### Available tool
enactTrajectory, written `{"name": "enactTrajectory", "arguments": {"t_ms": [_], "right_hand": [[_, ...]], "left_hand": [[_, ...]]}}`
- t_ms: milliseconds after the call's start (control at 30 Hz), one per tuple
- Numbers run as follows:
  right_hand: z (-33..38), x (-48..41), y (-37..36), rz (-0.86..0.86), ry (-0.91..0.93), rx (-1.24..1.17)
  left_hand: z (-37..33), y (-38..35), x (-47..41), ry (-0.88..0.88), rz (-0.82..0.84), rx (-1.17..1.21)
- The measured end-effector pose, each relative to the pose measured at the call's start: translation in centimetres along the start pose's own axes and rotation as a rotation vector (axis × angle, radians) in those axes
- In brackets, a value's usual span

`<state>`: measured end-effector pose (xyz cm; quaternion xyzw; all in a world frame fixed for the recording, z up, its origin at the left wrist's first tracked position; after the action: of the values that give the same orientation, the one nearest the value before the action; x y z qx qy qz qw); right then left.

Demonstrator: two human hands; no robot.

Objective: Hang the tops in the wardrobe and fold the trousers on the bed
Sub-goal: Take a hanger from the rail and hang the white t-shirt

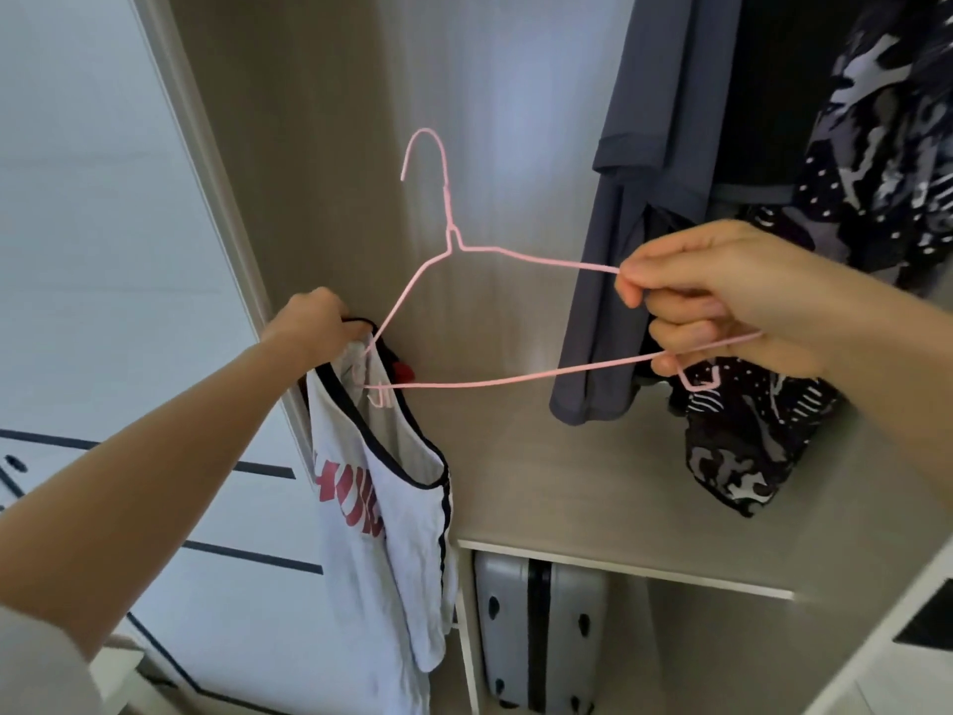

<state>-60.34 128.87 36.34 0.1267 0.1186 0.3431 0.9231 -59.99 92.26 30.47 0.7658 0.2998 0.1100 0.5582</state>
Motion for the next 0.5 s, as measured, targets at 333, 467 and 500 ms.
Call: {"name": "enactTrajectory", "arguments": {"t_ms": [333,467,500], "right_hand": [[-1.2,-0.8,-0.7,-0.034,-0.004,-0.043],[-2.3,-1.0,-1.8,-0.022,0.009,-0.069],[-2.8,-1.1,-2.1,-0.020,0.018,-0.080]], "left_hand": [[-2.3,-0.4,0.8,0.011,0.034,0.328],[-4.4,-0.4,2.4,0.047,0.098,0.666],[-5.4,-0.2,2.9,0.041,0.100,0.744]]}}
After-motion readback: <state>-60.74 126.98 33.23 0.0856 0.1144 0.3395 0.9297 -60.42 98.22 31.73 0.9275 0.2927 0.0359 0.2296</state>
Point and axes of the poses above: each hand's wrist, its own x-axis away from the middle knuckle, its own y-axis out of the back of the hand, z = x × y, the point moved 7 cm from there along -x, towards the middle knuckle, and after that the axes turned 4 degrees about y, right-handed, at the moved point
